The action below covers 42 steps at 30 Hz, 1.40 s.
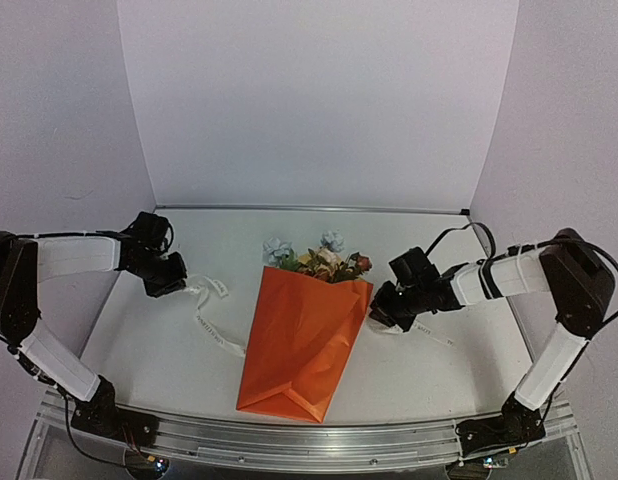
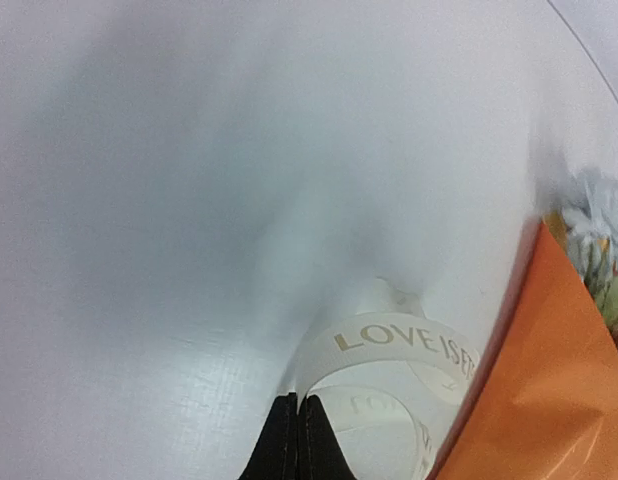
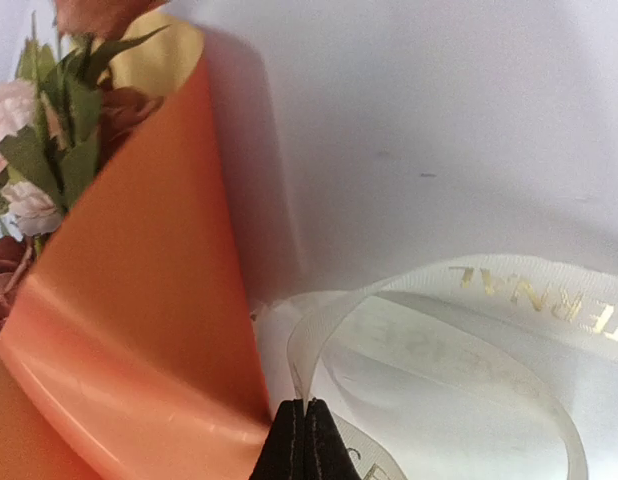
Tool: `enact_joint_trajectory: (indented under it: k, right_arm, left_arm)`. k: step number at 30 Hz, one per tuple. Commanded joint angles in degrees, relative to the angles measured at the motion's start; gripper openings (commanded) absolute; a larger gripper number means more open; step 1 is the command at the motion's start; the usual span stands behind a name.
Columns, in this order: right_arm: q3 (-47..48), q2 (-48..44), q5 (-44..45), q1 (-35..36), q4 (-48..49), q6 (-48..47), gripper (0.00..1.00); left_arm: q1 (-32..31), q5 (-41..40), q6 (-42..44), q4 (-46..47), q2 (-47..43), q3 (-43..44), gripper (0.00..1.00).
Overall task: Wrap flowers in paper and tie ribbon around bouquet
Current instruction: Place the left side of the ribbon on the folded bouquet.
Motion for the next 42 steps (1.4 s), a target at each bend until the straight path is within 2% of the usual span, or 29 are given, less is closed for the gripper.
enact_joint_trajectory:
  k: [1,5,12,18,21,31,33,37,39,42]
  right_arm:
    - [-6.01,-12.09,11.55,-2.09,-15.48,-3.56,0.00]
    - [-10.11,-21.48,18.24,-3.59,-23.93,-4.49,0.00]
    - [-13.67,-32.87,23.82,-4.10,-34.75,-4.51,0.00]
    - [-13.83,-39.47,26.26,-9.95,-41.54,-5.42,0.00]
    - [-13.48,-41.91,27.42,-12.21,-43.72,-5.35,0.00]
    - [-14.86,-47.67,28.52,-12.83,-48.57,-4.77,0.00]
    - [-14.43,-50.00,28.10,-12.85,-49.10,-5.23,0.00]
    - [-10.46,-51.74,25.53,-11.83,-48.19,-9.84,0.00]
    - [-7.98,-51.60,25.57,-9.55,-48.14,-10.91,0.00]
    - [-5.68,-50.55,25.60,-5.00,-47.74,-11.55,0.00]
  left_arm:
    - [8.03,-8.08,-0.26,-4.04,-5.43,0.71,0.00]
    - [12.52,-8.63,1.12,-3.34,-4.31,1.33,0.00]
    - [19.84,-8.56,0.12,-2.00,-1.63,5.22,0.00]
    - [24.91,-11.58,-1.84,-4.00,-1.52,9.14,0.00]
    - [25.95,-15.18,-1.55,-4.45,-2.05,9.68,0.00]
    - [26.21,-15.20,-1.61,-3.97,-2.03,8.30,0.00]
    - [26.15,-12.73,-0.35,-3.38,-2.64,8.50,0.00]
    - [24.62,1.35,4.73,0.89,-5.40,7.66,0.00]
    - [20.79,7.14,7.11,2.41,-7.39,7.12,0.00]
    - [11.19,11.93,9.97,4.89,-12.48,5.70,0.00]
